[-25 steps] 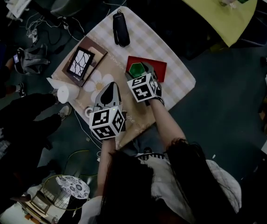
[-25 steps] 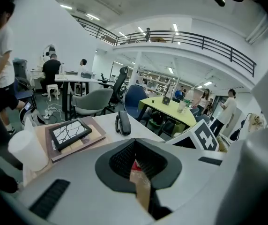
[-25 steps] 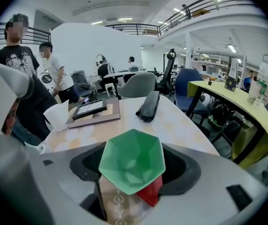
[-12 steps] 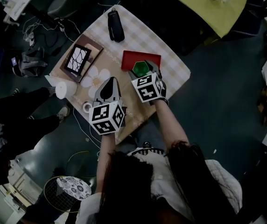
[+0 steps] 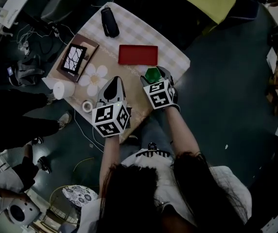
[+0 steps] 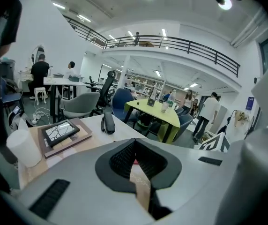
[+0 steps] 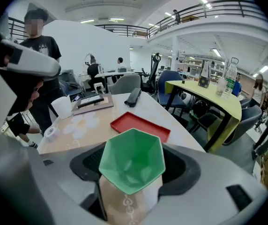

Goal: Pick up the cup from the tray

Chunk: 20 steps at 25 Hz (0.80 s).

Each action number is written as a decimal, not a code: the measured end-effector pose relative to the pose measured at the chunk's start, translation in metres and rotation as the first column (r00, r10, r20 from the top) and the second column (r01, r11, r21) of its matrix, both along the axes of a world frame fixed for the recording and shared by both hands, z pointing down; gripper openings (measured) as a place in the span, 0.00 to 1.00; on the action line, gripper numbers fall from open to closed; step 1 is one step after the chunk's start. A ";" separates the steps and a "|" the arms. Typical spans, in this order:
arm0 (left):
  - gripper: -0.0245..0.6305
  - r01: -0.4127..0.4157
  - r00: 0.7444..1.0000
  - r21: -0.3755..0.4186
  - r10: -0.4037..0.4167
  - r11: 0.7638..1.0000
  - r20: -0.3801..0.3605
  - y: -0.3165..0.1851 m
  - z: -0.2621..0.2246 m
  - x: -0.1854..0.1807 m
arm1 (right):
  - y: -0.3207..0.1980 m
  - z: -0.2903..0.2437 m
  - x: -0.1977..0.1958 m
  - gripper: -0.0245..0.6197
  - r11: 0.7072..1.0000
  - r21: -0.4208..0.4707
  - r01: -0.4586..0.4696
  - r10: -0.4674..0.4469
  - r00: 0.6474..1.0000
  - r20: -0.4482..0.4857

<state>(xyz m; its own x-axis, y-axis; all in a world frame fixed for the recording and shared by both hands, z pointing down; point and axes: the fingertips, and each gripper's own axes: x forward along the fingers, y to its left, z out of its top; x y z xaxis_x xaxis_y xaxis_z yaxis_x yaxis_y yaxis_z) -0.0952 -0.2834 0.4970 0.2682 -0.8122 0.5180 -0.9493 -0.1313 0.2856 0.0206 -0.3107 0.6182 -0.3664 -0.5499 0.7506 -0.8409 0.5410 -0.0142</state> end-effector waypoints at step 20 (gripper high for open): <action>0.04 0.000 1.000 0.022 -0.001 1.000 0.007 0.016 -0.012 0.008 | 0.037 0.037 0.022 0.55 0.999 -0.043 -0.033 0.033 0.999 0.017</action>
